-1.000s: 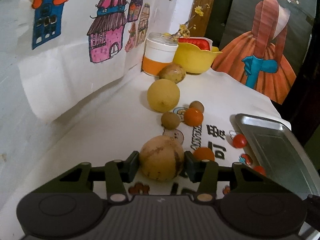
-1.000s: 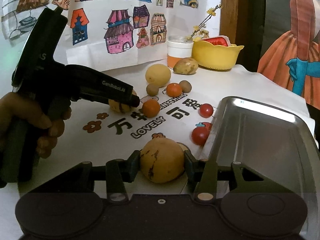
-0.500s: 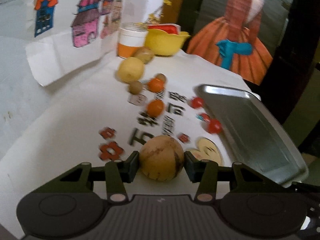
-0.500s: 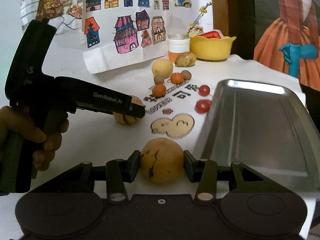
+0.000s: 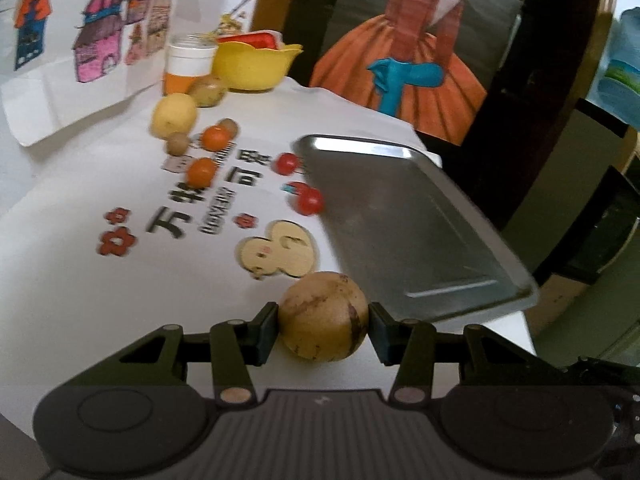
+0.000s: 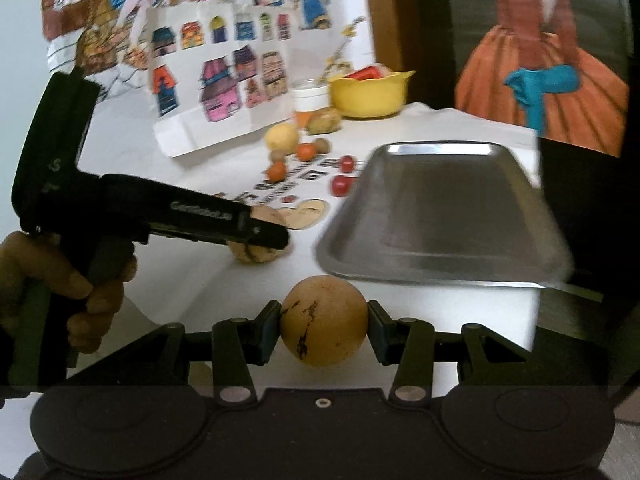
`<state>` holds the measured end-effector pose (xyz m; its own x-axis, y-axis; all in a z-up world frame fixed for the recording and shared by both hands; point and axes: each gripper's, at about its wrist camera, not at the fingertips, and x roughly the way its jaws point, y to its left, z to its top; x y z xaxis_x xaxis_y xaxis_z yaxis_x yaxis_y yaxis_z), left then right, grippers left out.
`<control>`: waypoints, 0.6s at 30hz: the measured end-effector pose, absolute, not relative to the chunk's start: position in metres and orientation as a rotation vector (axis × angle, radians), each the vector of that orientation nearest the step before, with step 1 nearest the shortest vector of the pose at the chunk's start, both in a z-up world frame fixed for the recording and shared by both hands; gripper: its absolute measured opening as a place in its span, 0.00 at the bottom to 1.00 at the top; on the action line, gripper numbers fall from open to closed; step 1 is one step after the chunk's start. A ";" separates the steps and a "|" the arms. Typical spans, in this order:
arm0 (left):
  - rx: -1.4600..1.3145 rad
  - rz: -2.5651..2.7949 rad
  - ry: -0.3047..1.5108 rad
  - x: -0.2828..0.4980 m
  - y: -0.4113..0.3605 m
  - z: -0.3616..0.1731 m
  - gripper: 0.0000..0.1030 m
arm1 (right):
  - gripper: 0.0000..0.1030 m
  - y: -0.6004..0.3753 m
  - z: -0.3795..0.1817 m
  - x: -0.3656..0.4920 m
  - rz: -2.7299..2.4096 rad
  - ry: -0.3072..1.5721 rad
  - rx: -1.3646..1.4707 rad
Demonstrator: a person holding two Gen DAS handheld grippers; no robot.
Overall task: Organize fruits
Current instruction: 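Carry both held speckled fruits over the steel tray with both tools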
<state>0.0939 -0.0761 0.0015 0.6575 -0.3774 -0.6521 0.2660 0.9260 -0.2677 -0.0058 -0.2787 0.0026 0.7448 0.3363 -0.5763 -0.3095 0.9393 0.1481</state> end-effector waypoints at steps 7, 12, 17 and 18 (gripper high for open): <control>-0.166 -0.413 0.753 0.090 -0.102 0.009 0.50 | 0.46 -0.325 0.008 -0.023 0.247 0.621 0.068; -0.167 -0.420 0.727 0.096 -0.112 0.021 0.50 | 0.46 -0.350 0.026 -0.020 0.221 0.567 0.081; -0.166 -0.411 0.680 0.111 -0.118 0.037 0.50 | 0.46 -0.368 0.053 -0.006 0.259 0.508 0.094; -0.168 -0.409 0.673 0.115 -0.118 0.041 0.50 | 0.46 -0.370 0.059 -0.001 0.268 0.497 0.095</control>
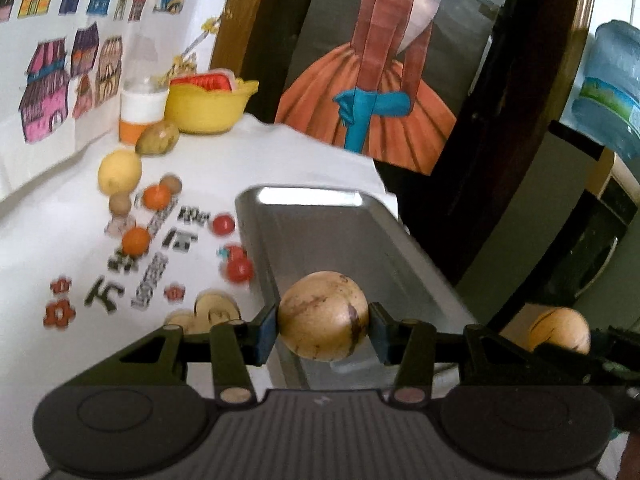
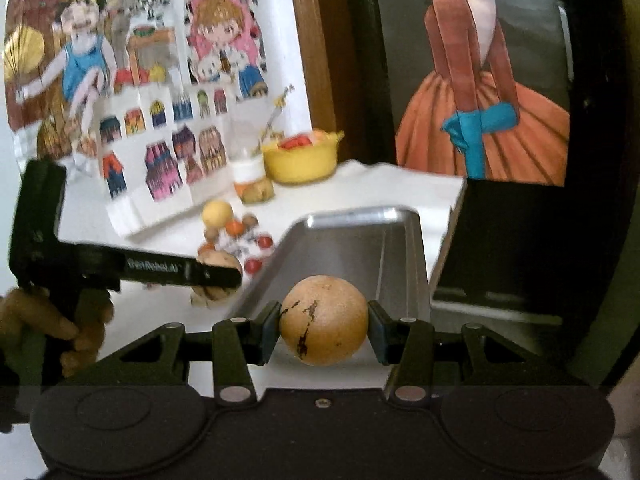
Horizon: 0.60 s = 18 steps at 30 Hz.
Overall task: Organize fruits
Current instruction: 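Carry both held speckled fruits over the steel tray with both tools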
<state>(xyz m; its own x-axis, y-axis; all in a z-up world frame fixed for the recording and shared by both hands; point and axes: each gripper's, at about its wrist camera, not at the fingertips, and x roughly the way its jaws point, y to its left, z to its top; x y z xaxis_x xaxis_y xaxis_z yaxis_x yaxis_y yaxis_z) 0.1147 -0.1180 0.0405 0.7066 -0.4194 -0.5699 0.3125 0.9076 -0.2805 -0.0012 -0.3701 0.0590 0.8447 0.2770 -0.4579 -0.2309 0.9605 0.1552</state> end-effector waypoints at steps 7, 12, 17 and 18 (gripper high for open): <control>-0.168 -0.388 0.629 0.156 -0.122 0.064 0.50 | 0.46 -0.375 0.094 0.041 0.330 0.426 0.072; -0.137 -0.378 0.610 0.188 -0.130 0.071 0.50 | 0.46 -0.367 0.101 0.084 0.335 0.411 0.017; -0.134 -0.377 0.633 0.225 -0.135 0.066 0.50 | 0.46 -0.367 0.093 0.135 0.337 0.442 0.005; -0.136 -0.376 0.637 0.231 -0.135 0.064 0.50 | 0.46 -0.368 0.091 0.146 0.335 0.451 0.007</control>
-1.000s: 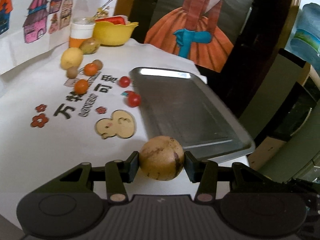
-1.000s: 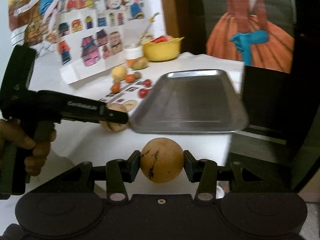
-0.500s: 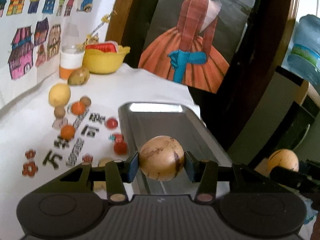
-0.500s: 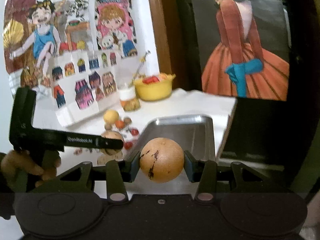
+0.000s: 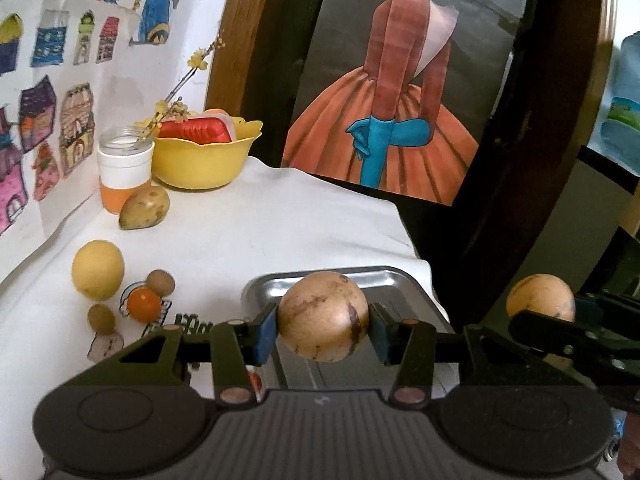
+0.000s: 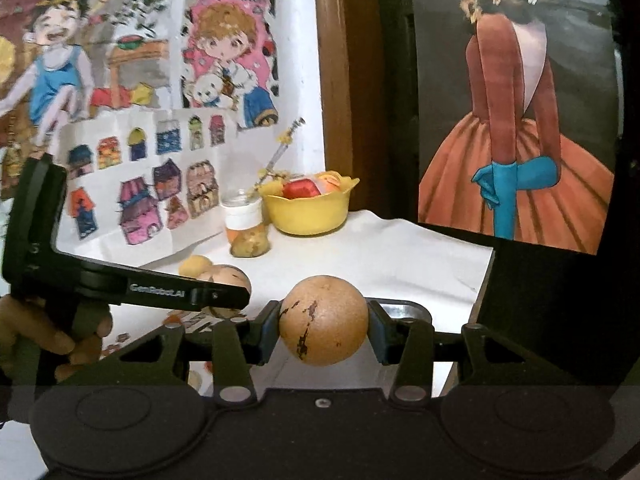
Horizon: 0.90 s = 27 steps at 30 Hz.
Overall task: Organize fruits
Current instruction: 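Carry both held speckled fruits over the steel tray with both tools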
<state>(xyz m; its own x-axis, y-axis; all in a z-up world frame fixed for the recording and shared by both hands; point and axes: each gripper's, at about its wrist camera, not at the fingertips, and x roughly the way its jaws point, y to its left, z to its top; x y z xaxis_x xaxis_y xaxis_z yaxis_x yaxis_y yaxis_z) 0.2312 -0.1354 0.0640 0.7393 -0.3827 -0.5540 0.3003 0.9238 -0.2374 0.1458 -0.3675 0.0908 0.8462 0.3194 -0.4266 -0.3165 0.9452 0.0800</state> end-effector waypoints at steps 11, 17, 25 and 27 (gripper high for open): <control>-0.184 -0.385 0.701 0.300 -0.142 0.022 0.50 | 0.46 -0.371 0.040 0.243 0.318 0.557 -0.044; -0.174 -0.393 0.721 0.324 -0.154 0.007 0.50 | 0.46 -0.372 0.020 0.276 0.332 0.587 -0.087; -0.151 -0.385 0.726 0.329 -0.161 -0.002 0.51 | 0.46 -0.372 0.000 0.300 0.341 0.629 -0.123; -0.135 -0.378 0.735 0.329 -0.164 -0.004 0.51 | 0.46 -0.372 -0.003 0.301 0.339 0.638 -0.120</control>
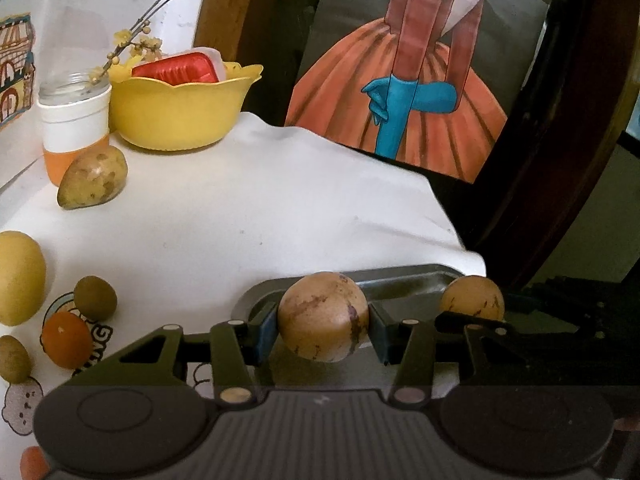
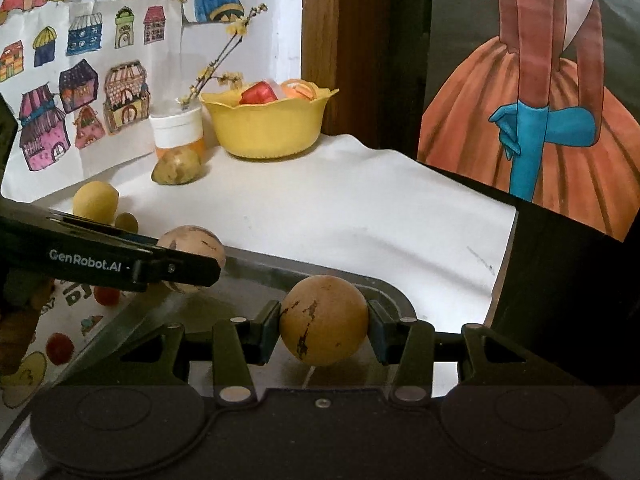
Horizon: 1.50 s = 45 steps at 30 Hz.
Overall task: Organize fruits
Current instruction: 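Carry both held speckled fruits over the steel tray with both tools, then lower the fruits into the tray and open both tools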
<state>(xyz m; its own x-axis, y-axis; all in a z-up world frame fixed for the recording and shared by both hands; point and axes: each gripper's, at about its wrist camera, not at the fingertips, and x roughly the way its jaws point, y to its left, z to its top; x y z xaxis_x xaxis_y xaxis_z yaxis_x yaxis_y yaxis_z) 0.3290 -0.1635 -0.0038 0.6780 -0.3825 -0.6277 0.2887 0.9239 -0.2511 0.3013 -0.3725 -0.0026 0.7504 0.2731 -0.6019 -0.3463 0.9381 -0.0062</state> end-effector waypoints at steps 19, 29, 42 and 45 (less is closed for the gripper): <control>-0.127 -0.359 0.767 0.334 -0.168 -0.014 0.51 | 0.47 -0.367 -0.016 0.304 0.336 0.681 -0.149; -0.129 -0.363 0.727 0.325 -0.169 -0.004 0.80 | 0.65 -0.366 -0.013 0.297 0.319 0.650 -0.155; -0.150 -0.304 0.633 0.289 -0.155 0.031 0.99 | 0.97 -0.367 0.018 0.250 0.320 0.562 -0.110; -0.144 -0.301 0.606 0.276 -0.151 0.040 0.99 | 0.99 -0.366 0.028 0.236 0.317 0.540 -0.109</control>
<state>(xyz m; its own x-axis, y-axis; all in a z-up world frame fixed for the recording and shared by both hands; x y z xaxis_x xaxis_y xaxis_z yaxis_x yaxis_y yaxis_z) 0.2762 -0.1507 0.0402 0.7800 -0.3192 -0.5382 0.2354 0.9466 -0.2203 0.2360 -0.3657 0.0282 0.8107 0.2675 -0.5208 -0.3246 0.9457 -0.0196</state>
